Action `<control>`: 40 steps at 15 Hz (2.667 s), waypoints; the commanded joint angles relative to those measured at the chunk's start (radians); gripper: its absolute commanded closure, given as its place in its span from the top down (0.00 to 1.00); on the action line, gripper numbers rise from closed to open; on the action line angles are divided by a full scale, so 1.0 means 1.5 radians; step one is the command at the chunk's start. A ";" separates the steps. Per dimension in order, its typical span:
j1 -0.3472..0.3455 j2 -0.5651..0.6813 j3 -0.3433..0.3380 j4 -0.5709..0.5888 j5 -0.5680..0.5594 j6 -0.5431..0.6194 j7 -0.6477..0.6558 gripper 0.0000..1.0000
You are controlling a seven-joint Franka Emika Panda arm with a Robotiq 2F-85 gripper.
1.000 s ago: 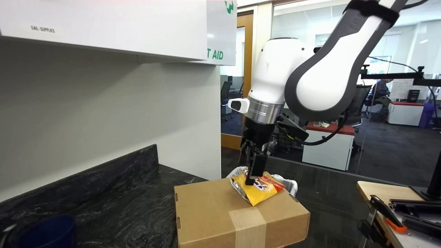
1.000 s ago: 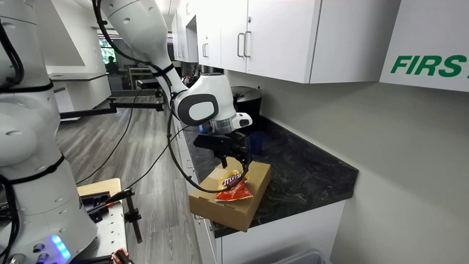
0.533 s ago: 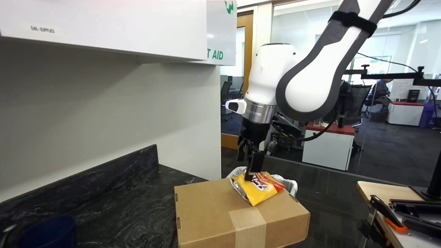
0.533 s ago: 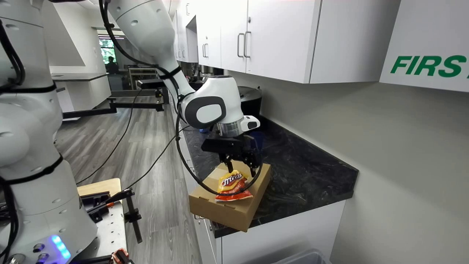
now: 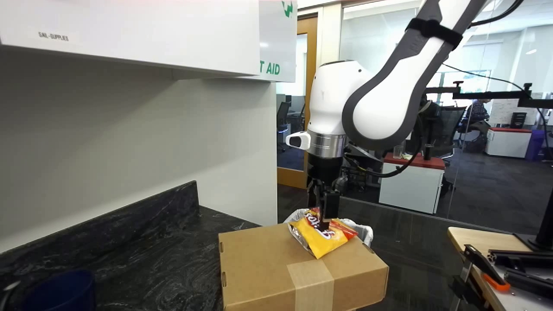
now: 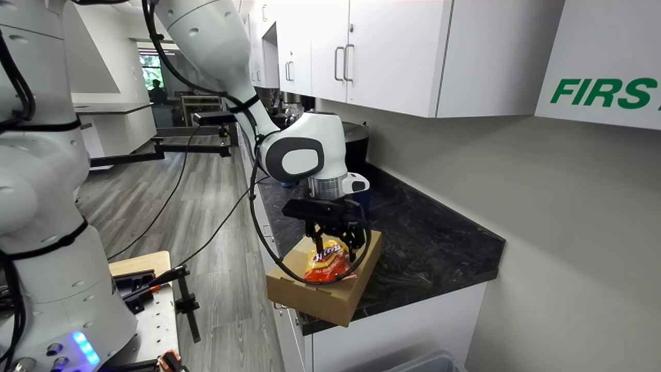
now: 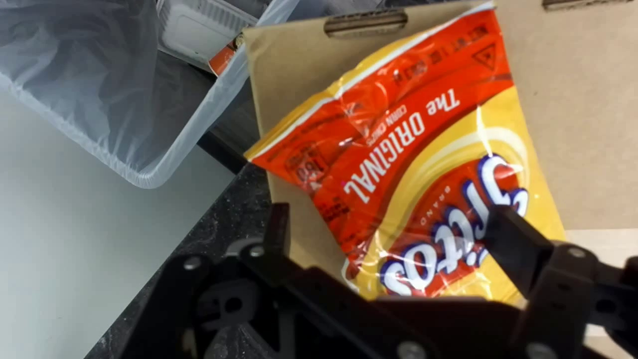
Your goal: Pick up the yellow wrapper from the brown box and throw it in the bin
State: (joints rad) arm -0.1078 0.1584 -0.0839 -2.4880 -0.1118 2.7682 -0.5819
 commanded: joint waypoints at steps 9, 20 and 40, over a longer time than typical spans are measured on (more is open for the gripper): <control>-0.035 0.002 0.010 0.018 0.010 -0.033 -0.046 0.28; -0.018 -0.082 0.002 0.019 -0.013 -0.192 -0.002 0.02; -0.140 -0.095 -0.240 0.350 0.003 -0.400 -0.066 0.02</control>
State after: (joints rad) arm -0.2817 -0.1259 -0.3932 -2.1325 -0.1814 2.2347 -0.5595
